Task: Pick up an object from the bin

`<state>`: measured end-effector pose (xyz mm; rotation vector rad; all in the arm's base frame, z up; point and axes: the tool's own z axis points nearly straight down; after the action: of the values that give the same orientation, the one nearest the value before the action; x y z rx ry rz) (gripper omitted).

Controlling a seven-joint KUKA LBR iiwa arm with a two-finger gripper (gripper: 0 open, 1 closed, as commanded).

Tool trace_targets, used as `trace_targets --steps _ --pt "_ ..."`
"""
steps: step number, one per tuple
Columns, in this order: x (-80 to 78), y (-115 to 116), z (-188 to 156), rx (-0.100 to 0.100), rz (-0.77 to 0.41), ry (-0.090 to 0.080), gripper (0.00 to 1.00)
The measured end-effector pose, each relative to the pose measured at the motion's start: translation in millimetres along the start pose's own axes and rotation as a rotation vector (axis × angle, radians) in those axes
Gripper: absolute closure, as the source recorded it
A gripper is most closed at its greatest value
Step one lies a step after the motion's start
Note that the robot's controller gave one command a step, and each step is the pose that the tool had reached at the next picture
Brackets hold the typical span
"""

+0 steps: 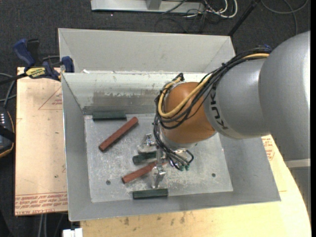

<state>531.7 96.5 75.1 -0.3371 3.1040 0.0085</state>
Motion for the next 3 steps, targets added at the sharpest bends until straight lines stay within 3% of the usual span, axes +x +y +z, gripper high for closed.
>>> trace_targets --steps 1,3 --pt "-12.3 4.3 -3.6 0.001 0.073 -0.003 1.0" --pt "-11.8 4.4 -6.1 0.001 0.073 0.0 1.0"
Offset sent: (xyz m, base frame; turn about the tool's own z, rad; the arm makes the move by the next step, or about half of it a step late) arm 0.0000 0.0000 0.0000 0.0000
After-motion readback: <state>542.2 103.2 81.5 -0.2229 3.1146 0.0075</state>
